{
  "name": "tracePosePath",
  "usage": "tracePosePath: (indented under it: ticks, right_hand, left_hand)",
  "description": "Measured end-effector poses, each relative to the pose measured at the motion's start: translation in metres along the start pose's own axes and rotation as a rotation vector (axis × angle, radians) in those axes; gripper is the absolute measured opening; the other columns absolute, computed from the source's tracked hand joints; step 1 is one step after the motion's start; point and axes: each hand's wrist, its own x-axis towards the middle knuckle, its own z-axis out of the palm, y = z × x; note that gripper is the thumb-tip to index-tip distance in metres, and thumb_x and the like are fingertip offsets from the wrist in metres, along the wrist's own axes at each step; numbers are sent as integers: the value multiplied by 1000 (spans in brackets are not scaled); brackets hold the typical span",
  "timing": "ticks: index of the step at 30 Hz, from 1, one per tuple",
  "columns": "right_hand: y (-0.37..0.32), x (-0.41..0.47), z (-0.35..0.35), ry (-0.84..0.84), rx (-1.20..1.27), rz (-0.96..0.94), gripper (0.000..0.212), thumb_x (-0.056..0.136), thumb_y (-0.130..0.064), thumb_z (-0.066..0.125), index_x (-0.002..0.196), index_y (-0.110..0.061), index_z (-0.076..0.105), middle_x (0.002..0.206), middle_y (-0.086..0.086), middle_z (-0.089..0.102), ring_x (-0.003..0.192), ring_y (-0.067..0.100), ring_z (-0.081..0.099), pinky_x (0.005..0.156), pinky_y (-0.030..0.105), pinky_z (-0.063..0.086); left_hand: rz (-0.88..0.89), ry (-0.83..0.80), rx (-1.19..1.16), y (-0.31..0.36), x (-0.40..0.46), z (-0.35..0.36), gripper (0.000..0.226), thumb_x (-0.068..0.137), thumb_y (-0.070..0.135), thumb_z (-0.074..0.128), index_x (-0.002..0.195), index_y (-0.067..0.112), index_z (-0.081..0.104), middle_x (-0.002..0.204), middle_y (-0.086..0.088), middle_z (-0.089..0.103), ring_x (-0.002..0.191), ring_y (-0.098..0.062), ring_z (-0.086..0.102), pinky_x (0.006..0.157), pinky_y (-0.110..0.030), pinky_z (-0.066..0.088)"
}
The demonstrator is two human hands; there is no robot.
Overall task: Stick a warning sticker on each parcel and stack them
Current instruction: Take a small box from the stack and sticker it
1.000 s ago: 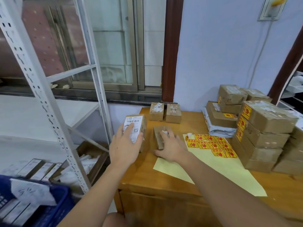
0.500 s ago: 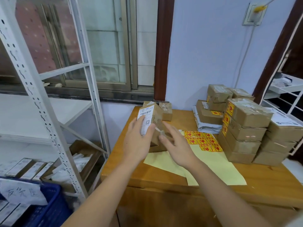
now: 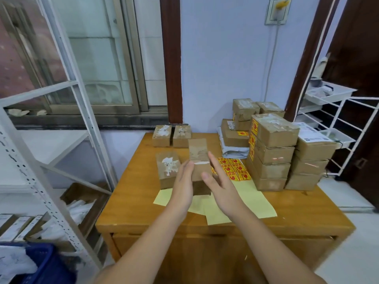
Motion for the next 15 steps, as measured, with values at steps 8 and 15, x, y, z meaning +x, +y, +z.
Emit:
tracePosePath:
  ticks: [8,15]
  right_hand:
    - [10,7,-7,138,-2,39,61,98,-27,62,140,-63,38,141,-28,48,128,0,52,105,28,47]
    - [22,11,-7,183,-326,45,68,89,-37,67,150,-48,38,139,-23,38,128,2,38,110,37,40]
  left_hand:
    - [91,-113,259,0,3,-6,48,100,66,42,141,41,44,125,30,59,118,7,56,101,-24,45]
    - [347,-19,1004,-8,43,-43,57,103,54,43,156,38,31,154,12,44,139,-11,44,114,-41,42]
